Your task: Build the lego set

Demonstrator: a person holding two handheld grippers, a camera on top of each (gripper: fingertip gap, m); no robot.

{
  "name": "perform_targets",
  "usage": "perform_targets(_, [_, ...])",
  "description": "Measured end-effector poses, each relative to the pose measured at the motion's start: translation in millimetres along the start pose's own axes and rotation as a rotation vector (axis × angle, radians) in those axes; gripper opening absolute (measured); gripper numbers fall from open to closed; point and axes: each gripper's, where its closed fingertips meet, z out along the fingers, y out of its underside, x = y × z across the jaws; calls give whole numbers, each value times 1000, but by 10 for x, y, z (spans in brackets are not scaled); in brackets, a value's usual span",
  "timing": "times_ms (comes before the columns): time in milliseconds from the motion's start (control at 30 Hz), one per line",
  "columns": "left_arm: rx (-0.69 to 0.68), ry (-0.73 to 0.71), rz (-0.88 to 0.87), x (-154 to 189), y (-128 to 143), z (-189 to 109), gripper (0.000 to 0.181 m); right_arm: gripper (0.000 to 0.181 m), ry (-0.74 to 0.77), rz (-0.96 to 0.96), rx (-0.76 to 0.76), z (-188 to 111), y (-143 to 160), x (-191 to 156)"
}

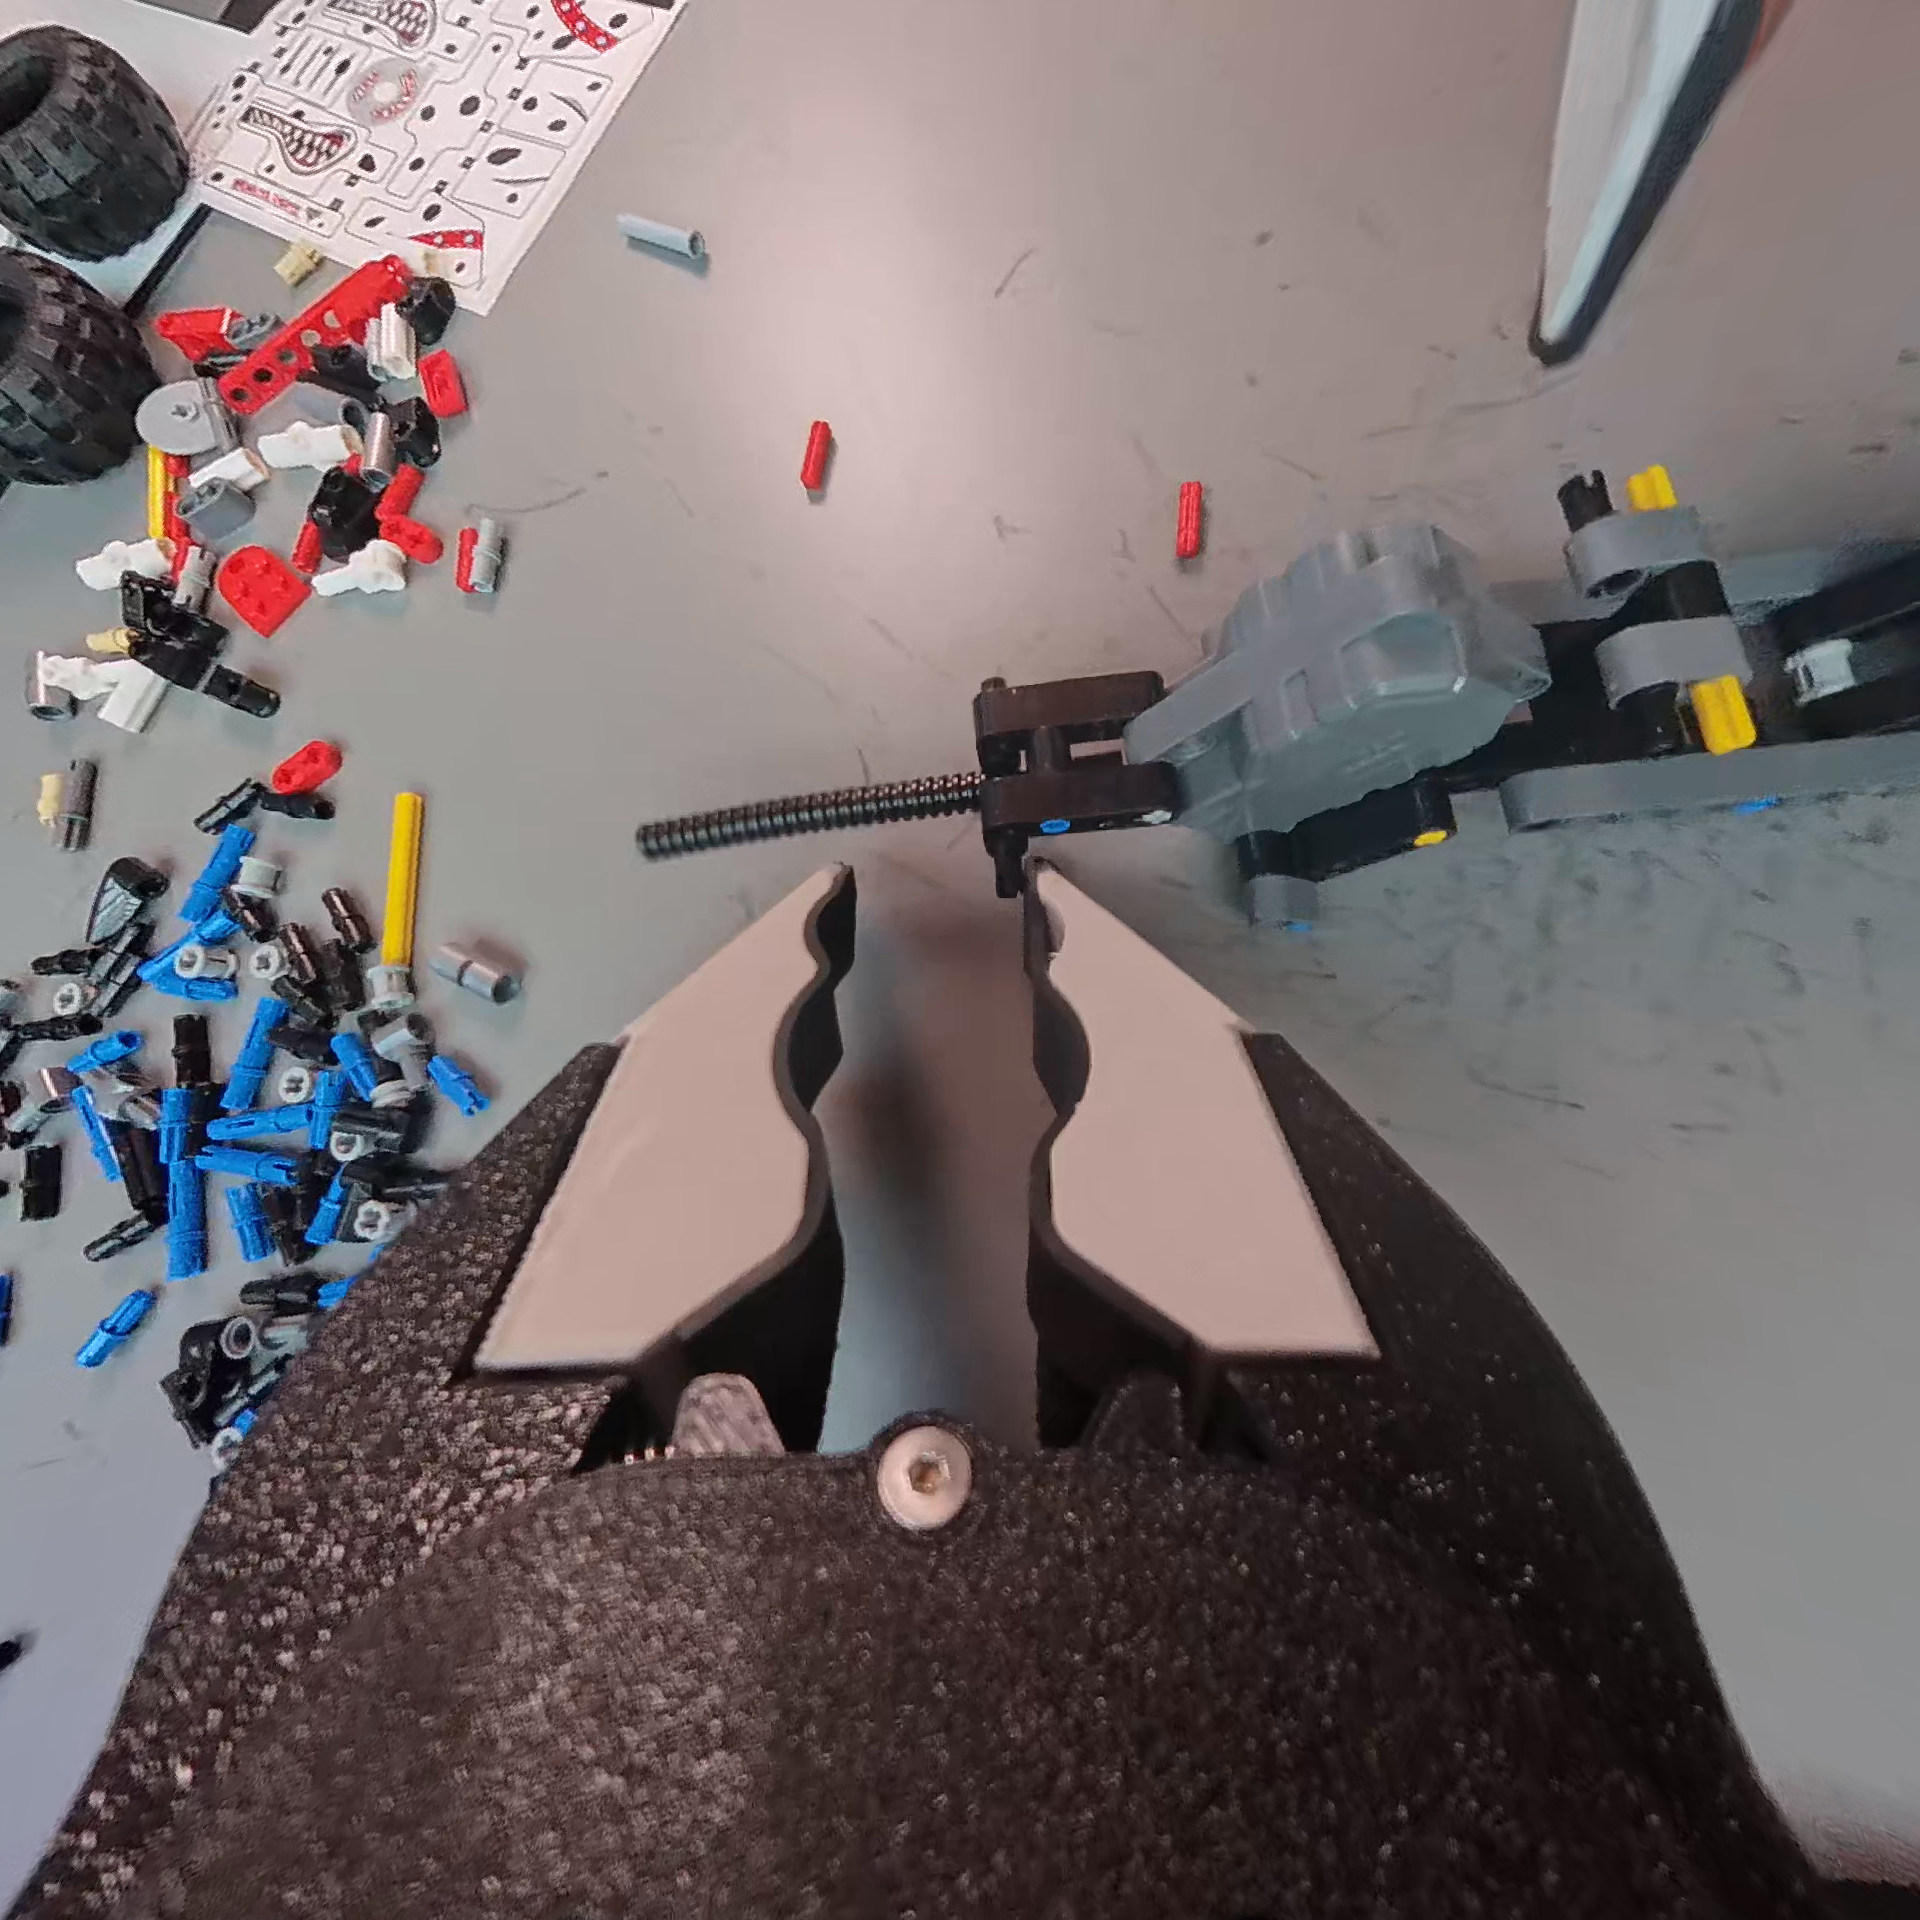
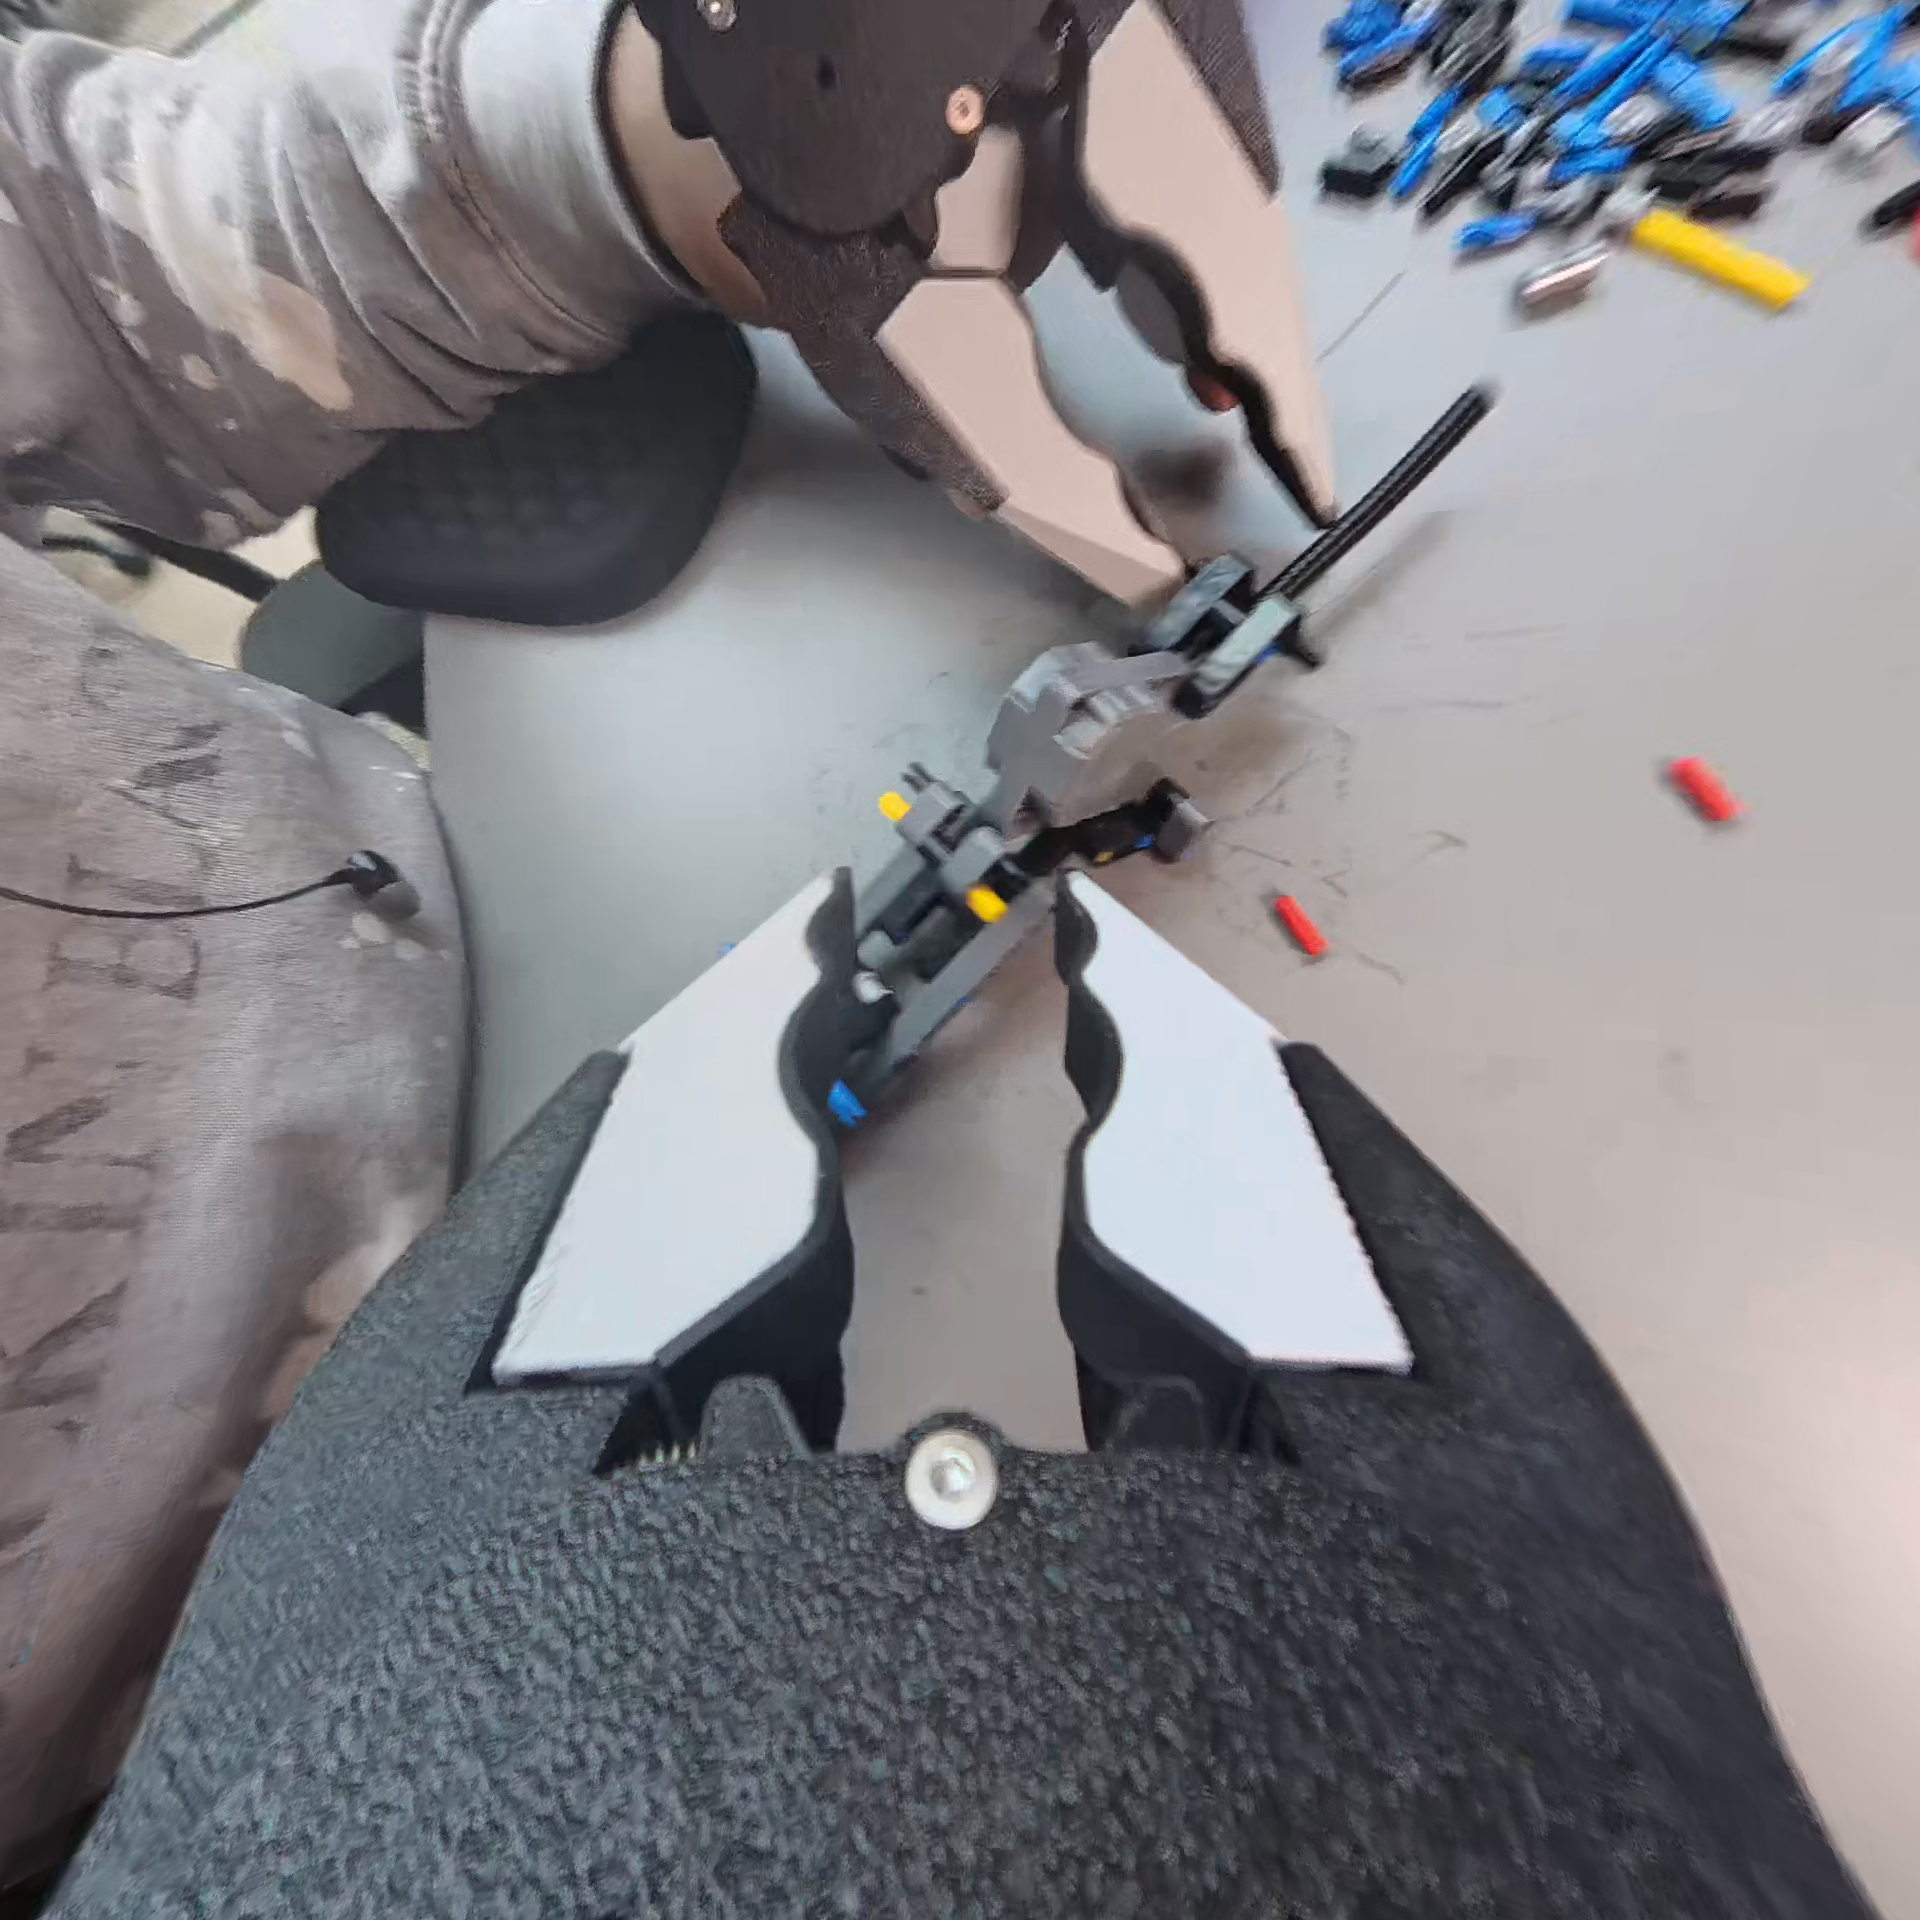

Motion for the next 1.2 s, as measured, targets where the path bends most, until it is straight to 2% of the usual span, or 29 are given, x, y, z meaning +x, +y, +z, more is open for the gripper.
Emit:
perform_targets(33, [-1,-2,-1,-25,-7,14,35,29,73,-72,14,-75,-22,176])
perform_targets(133, [-3,-27,-7,-146,-46,75,34,24,219,-278,-63,-138,117,651])
perform_targets(233, [-7,-48,-16,-283,-80,140,33,26,200,-345,-134,29,301,843])
perform_targets(367, [-3,-65,-43,-413,-108,151,34,26,125,-314,-75,197,251,837])
perform_targets(500, [79,-83,-74,-442,-239,-59,34,5,97,-356,-114,248,284,773])
perform_targets(567, [137,-105,-79,-427,-345,-170,29,3,106,-359,-123,255,283,770])
perform_targets(633, [156,-106,-73,-374,-400,-229,33,3,113,-364,-124,250,285,766])
perform_targets(867, [116,-80,-137,-350,-239,-166,35,3,168,-377,-31,11,181,565])
perform_targets(900, [87,-116,-180,-424,-192,-174,42,3,179,-376,-22,-32,176,538])
perform_targets(933, [37,-218,-218,-582,-127,-211,48,3,185,-374,-13,-69,172,503])
perform_targets(967, [-10,-349,-181,-742,-93,-294,49,3,185,-372,-4,-103,167,462])
perform_targets(1000, [-40,-451,-69,-820,-125,-382,42,3,187,-372,4,-131,162,426])
perform_targets(1033, [-53,-493,49,-803,-191,-422,21,3,193,-374,9,-156,158,404])
perform_targets(1067, [-38,-476,90,-727,-262,-412,6,3,201,-377,11,-176,156,390])
perform_targets(1100, [3,-410,37,-628,-322,-369,9,3,205,-377,10,-190,156,376])
perform_targets(1133, [40,-296,-55,-504,-357,-305,17,3,208,-378,12,-197,151,364])
perform_targets(1200, [68,-86,-221,-315,-352,-205,48,3,215,-381,23,-206,128,335])
